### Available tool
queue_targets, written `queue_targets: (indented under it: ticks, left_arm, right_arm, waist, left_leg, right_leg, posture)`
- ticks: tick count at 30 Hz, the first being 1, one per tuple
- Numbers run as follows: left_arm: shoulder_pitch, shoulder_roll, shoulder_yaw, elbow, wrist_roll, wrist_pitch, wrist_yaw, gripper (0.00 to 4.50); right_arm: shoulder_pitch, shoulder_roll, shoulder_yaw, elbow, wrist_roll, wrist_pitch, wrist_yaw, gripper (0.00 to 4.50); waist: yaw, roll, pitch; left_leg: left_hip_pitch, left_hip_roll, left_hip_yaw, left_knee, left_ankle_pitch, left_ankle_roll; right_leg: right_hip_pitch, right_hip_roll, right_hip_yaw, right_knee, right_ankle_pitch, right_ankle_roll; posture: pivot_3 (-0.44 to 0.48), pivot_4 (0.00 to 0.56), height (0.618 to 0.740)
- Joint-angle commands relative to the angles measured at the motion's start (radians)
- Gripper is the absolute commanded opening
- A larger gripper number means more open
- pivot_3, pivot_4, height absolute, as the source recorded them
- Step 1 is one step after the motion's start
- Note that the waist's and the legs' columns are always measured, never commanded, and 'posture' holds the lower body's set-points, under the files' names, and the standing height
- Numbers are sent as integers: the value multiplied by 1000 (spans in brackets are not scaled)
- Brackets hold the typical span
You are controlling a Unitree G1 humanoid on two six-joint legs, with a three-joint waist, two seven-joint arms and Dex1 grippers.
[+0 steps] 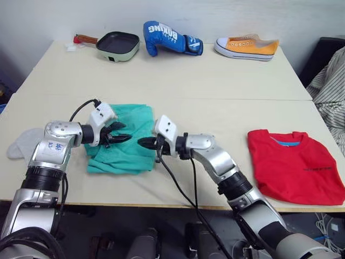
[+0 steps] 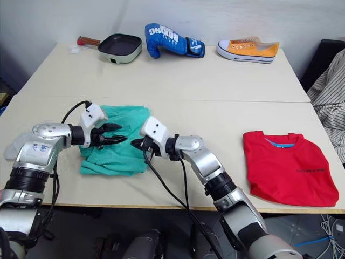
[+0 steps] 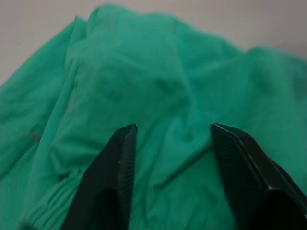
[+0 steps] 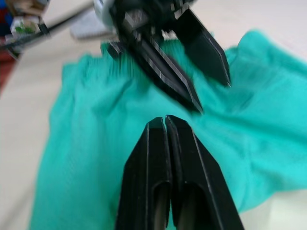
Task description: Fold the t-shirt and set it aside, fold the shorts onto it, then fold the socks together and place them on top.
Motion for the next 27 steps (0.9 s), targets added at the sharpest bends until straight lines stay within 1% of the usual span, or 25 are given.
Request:
queue_targets:
  ticks: [1, 3, 5, 7, 9, 11, 13, 14, 16, 18, 19, 21, 23, 25, 26, 27]
  left_arm:
    - [14, 24, 38, 29, 46, -41, 62, 1275]
    - [23, 29, 71, 32, 30, -23, 74, 648]
    - [33, 35, 97, 23, 16, -6, 74, 648]
    - [49, 38, 97, 17, 25, -16, 65, 648]
    - [65, 17, 83, 12, 22, -25, 44, 648]
    - [67, -19, 63, 24, 25, -44, 41, 648]
    - [65, -54, 30, 52, 52, -94, 41, 648]
    - [65, -65, 21, 62, 61, -114, 40, 648]
    - [53, -106, 8, 72, 65, -150, 39, 648]
    - [38, -130, 21, 68, 46, -159, 32, 618]
    - [38, -130, 34, 61, 26, -154, 12, 810]
    - [50, -110, 54, 27, -7, -151, -40, 1218]
    - [59, -89, 81, 1, -36, -148, -67, 1817]
    - [82, -56, 134, -62, -126, -87, -139, 2476]
    - [96, -38, 156, -96, -165, -51, -170, 2758]
    - [111, -16, 178, -133, -205, -8, -199, 3115]
  right_arm:
    - [-2, -19, 36, 43, -79, -54, 1, 0]
    - [2, -45, 52, 60, -122, -70, 5, 0]
    - [13, -66, 53, 57, -139, -69, 15, 0]
    - [30, -85, 42, 25, -134, -62, 33, 0]
    - [59, -101, 13, -50, -81, -20, 74, 0]
    - [85, -106, -41, -139, -2, 64, 99, 0]
    - [94, -108, -110, -202, 62, 171, 84, 0]
    - [95, -109, -131, -220, 80, 211, 75, 0]
    - [71, -95, -225, -216, 164, 374, 33, 0]
    - [44, -73, -307, -188, 231, 504, -16, 383]
    - [34, -61, -334, -174, 254, 551, -35, 614]
    - [7, -26, -399, -130, 296, 626, -86, 1296]
    - [-25, 10, -456, -71, 320, 663, -145, 2011]
    - [-70, 47, -511, 17, 340, 679, -195, 2750]
    - [-89, 59, -528, 55, 348, 681, -204, 3053]
    - [-108, 71, -540, 95, 355, 681, -208, 3459]
  waist:
    - [2, 0, 0]
    - [2, 0, 0]
    - [2, 0, 0]
    - [1, 0, 0]
    - [2, 0, 0]
    - [4, 0, 0]
    - [6, 0, 0]
    - [6, 0, 0]
    - [7, 0, 0]
    - [9, 0, 0]
    - [9, 0, 0]
    - [7, 0, 0]
    - [-1, 0, 0]
    - [-6, 0, 0]
    - [-9, 0, 0]
    - [-12, 0, 0]
  left_leg:
    - [0, 0, 0, 0, 0, 0]
    - [0, 0, -1, -1, 0, 1]
    - [0, -1, -2, -1, 0, 1]
    - [0, -1, -2, -1, 0, 1]
    - [0, -1, -2, -2, 0, 1]
    - [0, -1, -2, -2, 0, 1]
    - [0, -1, -3, -1, 0, 1]
    - [0, -1, -3, -1, 0, 1]
    - [0, -1, -3, -1, 0, 1]
    - [0, -1, -2, -1, 0, 1]
    - [0, -1, -2, 0, 0, 1]
    - [0, -1, -2, -1, 0, 1]
    - [0, -1, -2, -2, 0, 1]
    - [0, 0, -1, -4, 1, 0]
    - [0, 0, -1, -4, 1, 0]
    - [0, 0, -1, -5, 1, -1]
  right_leg:
    - [0, 0, 0, 0, 0, 0]
    - [0, 0, 0, 0, 0, 0]
    - [0, 0, 1, 0, 0, 0]
    - [0, 0, 0, 0, 0, 0]
    - [0, 0, 0, 0, 0, 0]
    - [0, 0, 0, 0, 0, 0]
    - [1, 0, 0, -1, 0, 0]
    - [2, 0, 0, -1, 0, 0]
    - [2, 0, 0, -1, 0, 0]
    - [2, 0, 0, -1, 0, 0]
    - [2, 0, 0, -1, 0, 0]
    - [2, 0, 0, -1, 0, 0]
    - [1, 0, 0, -1, 0, 0]
    - [0, 0, 0, -1, 0, 0]
    - [-1, 0, 0, 0, 0, 0]
    - [-1, 0, 0, 0, 0, 0]
  posture:
    - [0, 150, 740]
    - [0, 150, 740]
    - [0, 150, 740]
    - [0, 150, 740]
    - [0, 150, 740]
    - [0, 150, 740]
    - [0, 150, 740]
    - [0, 150, 740]
    - [0, 150, 740]
    - [0, 150, 740]
    - [0, 150, 740]
    - [0, 150, 740]
    - [0, 150, 740]
    - [0, 150, 740]
    - [0, 150, 740]
    - [0, 150, 740]
